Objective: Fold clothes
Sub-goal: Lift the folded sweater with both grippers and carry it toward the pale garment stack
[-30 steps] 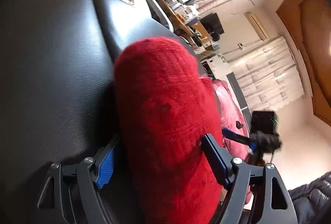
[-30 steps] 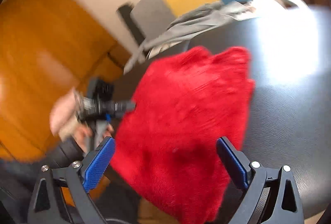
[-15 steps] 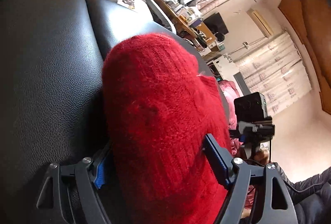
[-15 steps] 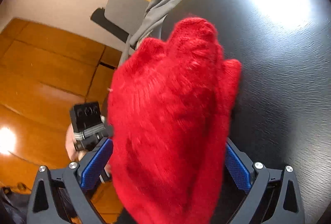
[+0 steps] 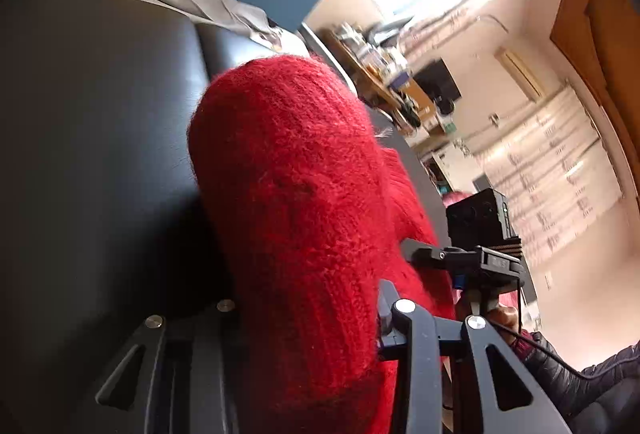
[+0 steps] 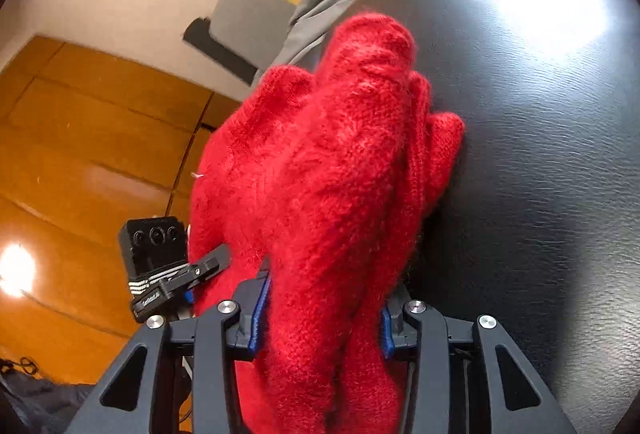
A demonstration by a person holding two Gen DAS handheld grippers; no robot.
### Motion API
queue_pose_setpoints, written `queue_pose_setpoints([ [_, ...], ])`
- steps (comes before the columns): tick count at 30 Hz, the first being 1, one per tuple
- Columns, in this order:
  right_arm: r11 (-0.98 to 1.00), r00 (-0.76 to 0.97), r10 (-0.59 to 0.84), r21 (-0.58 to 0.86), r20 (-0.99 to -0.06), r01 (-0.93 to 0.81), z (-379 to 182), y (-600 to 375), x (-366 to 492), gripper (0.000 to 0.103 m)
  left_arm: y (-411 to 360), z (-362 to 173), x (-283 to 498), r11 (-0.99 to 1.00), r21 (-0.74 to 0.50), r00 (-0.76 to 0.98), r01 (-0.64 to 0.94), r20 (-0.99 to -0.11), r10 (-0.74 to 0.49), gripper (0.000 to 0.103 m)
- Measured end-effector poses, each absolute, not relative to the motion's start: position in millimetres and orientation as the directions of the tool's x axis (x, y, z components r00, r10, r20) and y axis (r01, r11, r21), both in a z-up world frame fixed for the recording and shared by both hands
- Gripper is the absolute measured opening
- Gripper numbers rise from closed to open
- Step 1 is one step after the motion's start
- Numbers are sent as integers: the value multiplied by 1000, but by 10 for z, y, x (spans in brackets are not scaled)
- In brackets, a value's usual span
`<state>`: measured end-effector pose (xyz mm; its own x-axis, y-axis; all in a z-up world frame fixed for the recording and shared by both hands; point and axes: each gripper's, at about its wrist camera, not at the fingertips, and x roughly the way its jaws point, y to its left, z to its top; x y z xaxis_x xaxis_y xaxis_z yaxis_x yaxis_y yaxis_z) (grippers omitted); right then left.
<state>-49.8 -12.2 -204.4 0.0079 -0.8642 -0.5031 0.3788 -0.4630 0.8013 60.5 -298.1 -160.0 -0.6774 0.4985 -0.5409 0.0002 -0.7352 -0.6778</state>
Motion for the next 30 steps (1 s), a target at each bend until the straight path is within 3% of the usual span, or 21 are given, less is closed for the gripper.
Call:
queue_pose_setpoints([
  [7, -316, 206, -875, 838, -439, 445, -2044, -923, -259, 43, -3249, -1291, 1464, -787, -607, -786, 106, -536, 308, 37],
  [14, -93, 433, -831, 855, -349, 511, -1777, -2382, 92, 42, -3846, -746, 2503, -804, -540, -887, 249, -461, 36, 37],
  [25, 300, 656, -695, 712, -293, 635, -229, -5291, 735, 42, -5333, 690, 3984, -749, -449, -873, 488, -244, -423, 37],
  [30, 434, 714, -625, 619, -317, 655, 487, -6616, 1099, 42, -6138, 986, 4417, -602, -525, -789, 602, -277, -548, 38],
])
